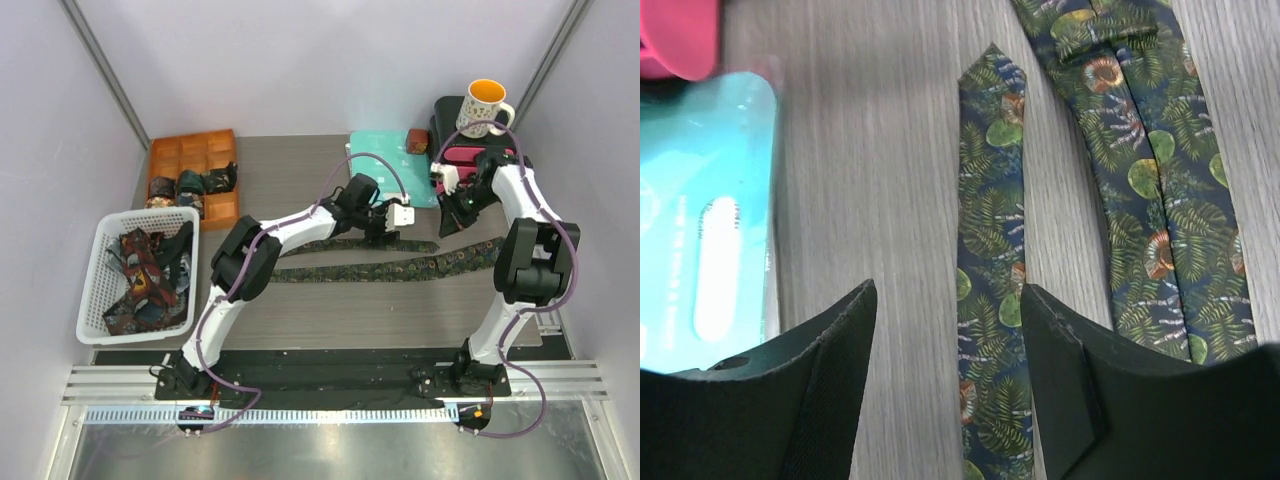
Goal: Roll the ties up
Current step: Flatten out the tie at the center of the board.
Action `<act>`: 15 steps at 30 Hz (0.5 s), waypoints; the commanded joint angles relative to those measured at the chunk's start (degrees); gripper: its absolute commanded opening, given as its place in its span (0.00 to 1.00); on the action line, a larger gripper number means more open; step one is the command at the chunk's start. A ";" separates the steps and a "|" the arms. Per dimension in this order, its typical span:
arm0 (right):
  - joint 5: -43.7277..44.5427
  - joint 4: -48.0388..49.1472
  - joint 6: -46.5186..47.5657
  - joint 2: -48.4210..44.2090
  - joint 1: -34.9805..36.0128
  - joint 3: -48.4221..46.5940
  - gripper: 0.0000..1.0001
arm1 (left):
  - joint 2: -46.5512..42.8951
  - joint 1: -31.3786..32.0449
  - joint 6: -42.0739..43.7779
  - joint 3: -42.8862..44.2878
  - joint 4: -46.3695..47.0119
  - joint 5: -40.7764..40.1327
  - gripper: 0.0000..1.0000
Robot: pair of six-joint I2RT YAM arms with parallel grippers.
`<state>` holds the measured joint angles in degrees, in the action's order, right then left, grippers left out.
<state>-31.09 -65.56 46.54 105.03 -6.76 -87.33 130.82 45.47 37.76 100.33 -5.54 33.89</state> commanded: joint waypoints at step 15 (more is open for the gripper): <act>10.26 4.47 -9.80 7.03 -6.77 5.15 0.09 | 11.73 4.10 4.60 20.78 -23.46 -8.84 0.53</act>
<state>-24.32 -63.55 40.12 111.26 -13.72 -83.53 142.04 48.82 40.88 118.78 -24.25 27.66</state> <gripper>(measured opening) 0.092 0.548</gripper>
